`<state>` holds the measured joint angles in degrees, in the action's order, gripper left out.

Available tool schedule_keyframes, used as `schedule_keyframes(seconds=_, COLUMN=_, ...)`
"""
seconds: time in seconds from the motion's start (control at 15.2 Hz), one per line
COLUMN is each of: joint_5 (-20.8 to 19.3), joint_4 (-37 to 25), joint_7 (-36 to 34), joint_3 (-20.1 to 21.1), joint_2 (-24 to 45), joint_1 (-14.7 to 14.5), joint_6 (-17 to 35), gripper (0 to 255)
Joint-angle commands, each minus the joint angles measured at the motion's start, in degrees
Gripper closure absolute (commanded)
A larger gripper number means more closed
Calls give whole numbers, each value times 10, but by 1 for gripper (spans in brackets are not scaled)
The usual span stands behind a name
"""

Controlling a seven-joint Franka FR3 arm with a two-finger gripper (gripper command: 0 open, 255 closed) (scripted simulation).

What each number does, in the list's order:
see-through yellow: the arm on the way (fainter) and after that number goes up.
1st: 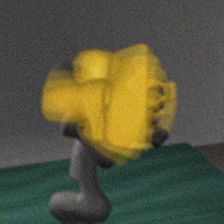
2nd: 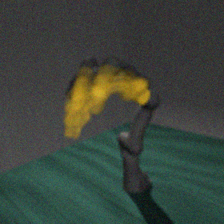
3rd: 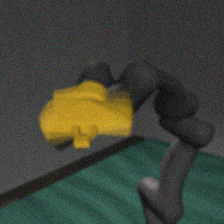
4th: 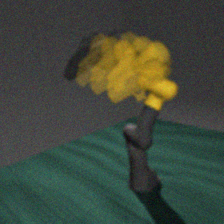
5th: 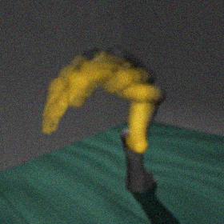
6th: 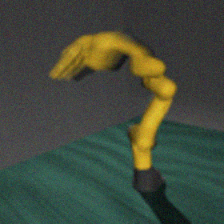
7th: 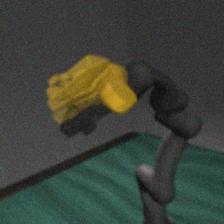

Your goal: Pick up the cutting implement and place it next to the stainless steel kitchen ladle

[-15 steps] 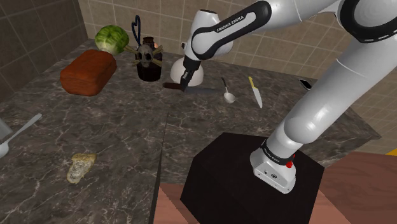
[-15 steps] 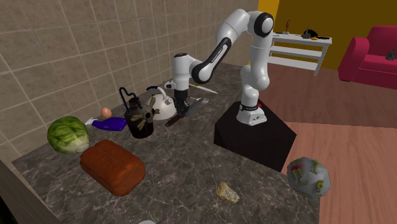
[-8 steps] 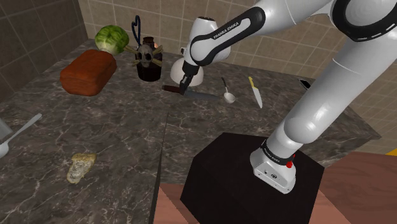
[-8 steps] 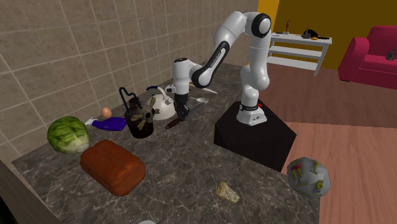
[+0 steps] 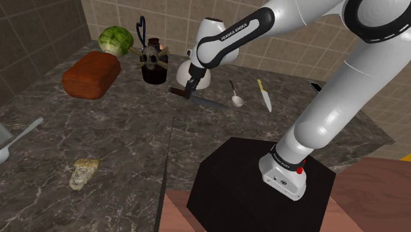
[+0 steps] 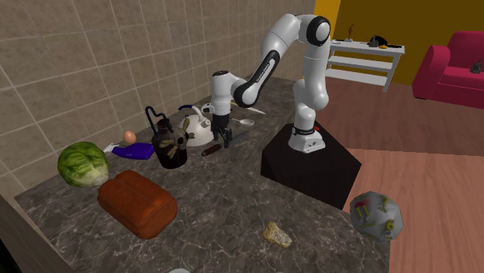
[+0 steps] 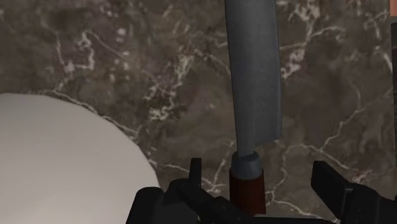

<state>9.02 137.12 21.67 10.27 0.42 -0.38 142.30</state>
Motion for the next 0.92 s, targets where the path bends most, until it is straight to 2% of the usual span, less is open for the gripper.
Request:
schedule_keyframes(seconds=0.0, joint_5=0, joint_4=0, joint_7=0, joint_3=0, joint_2=0, joint_1=0, joint_6=0, gripper=0)
schedule_keyframes(seconds=0.07, joint_5=0, joint_4=0, joint_7=0, joint_3=0, joint_2=0, joint_1=0, joint_6=0, gripper=0)
schedule_keyframes(seconds=0.33, joint_5=2, joint_4=-18, joint_7=3, joint_3=-5, joint_2=-56, joint_1=4, joint_6=-75, gripper=0)
schedule_keyframes(seconds=0.86, joint_5=2, joint_4=-18, joint_7=3, joint_3=-5, joint_2=-56, joint_1=4, joint_6=-75, gripper=0)
